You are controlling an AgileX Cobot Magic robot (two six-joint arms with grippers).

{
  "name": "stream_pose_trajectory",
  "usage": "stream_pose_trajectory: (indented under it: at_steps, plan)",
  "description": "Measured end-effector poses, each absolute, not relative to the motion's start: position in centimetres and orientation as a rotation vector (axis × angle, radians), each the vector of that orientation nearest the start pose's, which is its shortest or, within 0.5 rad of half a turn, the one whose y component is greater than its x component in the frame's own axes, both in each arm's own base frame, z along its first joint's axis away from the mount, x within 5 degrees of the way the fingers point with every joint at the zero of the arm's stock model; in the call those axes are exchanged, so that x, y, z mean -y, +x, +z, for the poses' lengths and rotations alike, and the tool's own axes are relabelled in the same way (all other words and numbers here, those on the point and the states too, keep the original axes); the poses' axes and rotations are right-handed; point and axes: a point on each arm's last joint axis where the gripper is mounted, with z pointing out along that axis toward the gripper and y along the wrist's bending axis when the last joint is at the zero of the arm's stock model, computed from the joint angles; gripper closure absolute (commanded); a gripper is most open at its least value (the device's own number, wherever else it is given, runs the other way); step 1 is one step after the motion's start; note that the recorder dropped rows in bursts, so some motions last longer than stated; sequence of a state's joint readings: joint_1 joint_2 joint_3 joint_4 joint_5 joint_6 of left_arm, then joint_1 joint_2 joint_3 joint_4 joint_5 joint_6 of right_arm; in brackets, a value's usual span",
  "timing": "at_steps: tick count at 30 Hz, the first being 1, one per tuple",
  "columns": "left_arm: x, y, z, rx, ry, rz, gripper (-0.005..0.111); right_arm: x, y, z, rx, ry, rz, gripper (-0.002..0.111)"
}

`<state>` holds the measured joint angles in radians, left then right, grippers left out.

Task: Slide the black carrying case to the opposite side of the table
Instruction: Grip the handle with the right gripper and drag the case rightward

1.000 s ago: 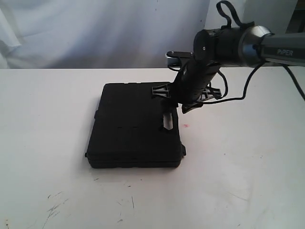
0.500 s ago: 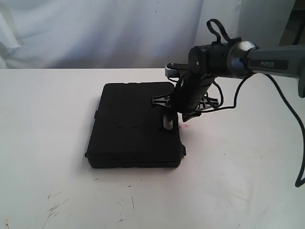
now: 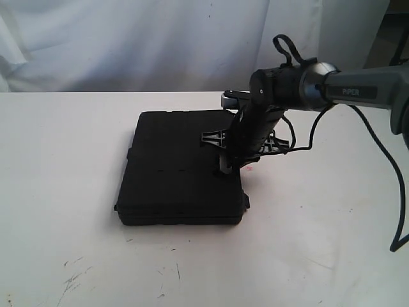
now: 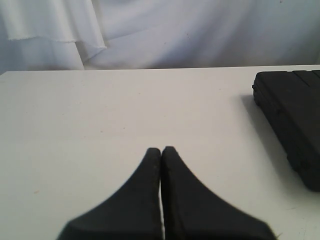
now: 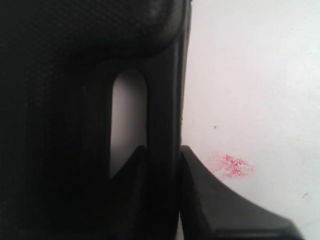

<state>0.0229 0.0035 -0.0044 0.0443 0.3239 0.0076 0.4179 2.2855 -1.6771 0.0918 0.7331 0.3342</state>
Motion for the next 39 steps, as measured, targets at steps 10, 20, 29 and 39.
stream_pose_trajectory:
  at_steps: [10,20,29,39]
  plan:
    - [-0.3,5.4,18.5,-1.807,0.014,0.064,0.107,-18.9,42.6,12.0,-2.900,-0.041,0.165,0.108]
    - [-0.3,5.4,18.5,-1.807,0.014,0.064,0.107,-17.2,42.6,12.1,-2.956,-0.052,0.072,0.108]
    - [-0.3,5.4,18.5,-1.807,0.014,0.064,0.107,-14.1,42.6,12.7,-3.001,-0.023,0.011,0.108]
    - [-0.3,5.4,18.5,-1.807,0.014,0.064,0.107,-10.5,42.1,12.4,-3.030,0.058,-0.014,0.108]
